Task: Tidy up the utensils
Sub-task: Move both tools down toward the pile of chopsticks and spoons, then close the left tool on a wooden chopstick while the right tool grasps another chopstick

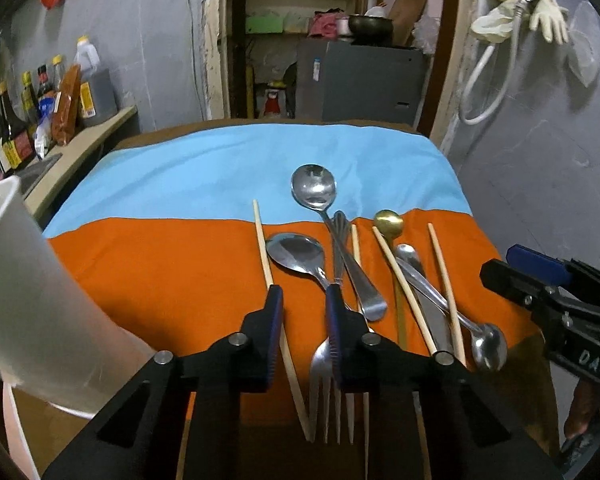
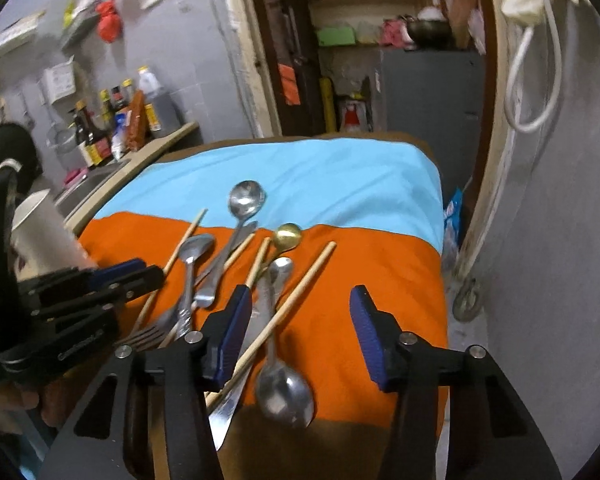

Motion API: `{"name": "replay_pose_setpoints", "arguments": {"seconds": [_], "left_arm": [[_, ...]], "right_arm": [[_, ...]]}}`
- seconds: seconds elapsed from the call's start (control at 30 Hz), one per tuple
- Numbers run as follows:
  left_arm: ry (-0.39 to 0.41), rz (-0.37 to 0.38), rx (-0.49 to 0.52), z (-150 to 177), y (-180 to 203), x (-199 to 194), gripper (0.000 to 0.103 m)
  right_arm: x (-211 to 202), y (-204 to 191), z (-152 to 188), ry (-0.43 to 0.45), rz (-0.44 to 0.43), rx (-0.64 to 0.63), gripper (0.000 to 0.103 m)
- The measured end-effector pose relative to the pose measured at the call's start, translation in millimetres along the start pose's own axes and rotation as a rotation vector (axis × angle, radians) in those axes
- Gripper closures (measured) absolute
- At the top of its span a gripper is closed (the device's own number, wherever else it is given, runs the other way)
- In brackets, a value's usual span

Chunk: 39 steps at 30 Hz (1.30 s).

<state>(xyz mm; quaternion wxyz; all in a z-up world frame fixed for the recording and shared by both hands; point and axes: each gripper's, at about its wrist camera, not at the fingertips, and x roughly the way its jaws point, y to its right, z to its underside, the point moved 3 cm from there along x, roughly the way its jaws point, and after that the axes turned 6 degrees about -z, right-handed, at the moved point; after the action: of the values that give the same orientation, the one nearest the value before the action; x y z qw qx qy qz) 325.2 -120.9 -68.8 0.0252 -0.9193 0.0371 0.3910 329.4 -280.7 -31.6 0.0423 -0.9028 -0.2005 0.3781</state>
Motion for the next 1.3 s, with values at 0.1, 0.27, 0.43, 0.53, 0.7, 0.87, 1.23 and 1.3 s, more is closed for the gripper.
{"name": "replay_pose_setpoints", "arguments": {"seconds": [0.1, 0.27, 0.43, 0.53, 0.7, 0.87, 1.23, 1.3], "left_arm": [[-0.012, -0.022, -0.011, -3, -4, 7, 0.09], [-0.067, -0.016, -0.046, -2, -12, 19, 0.093], [-0.116, -0.003, -0.055, 0, -18, 29, 0.093], [-0.125, 0.001, -0.038, 0, -17, 31, 0.093], [-0.144, 0.014, -0.041, -2, -15, 37, 0.093], [-0.149, 0.022, -0.046, -2, -14, 39, 0.095], [-0.143, 0.055, -0.061, -2, -8, 32, 0.101], [-0.127, 0.07, -0.059, 0, -6, 25, 0.101]], "right_arm": [[8, 4, -2, -0.016, -0.007, 0.01, 0.062], [24, 6, -1, -0.061, -0.024, 0.031, 0.064], [37, 8, -2, -0.111, -0.045, 0.074, 0.069], [45, 9, -2, -0.142, -0.049, 0.095, 0.07], [50, 8, -5, -0.155, -0.042, 0.108, 0.071], [52, 9, -6, -0.159, -0.025, 0.132, 0.076], [52, 3, -7, -0.166, -0.062, 0.186, 0.098], [46, 1, -5, -0.146, -0.085, 0.199, 0.099]]}}
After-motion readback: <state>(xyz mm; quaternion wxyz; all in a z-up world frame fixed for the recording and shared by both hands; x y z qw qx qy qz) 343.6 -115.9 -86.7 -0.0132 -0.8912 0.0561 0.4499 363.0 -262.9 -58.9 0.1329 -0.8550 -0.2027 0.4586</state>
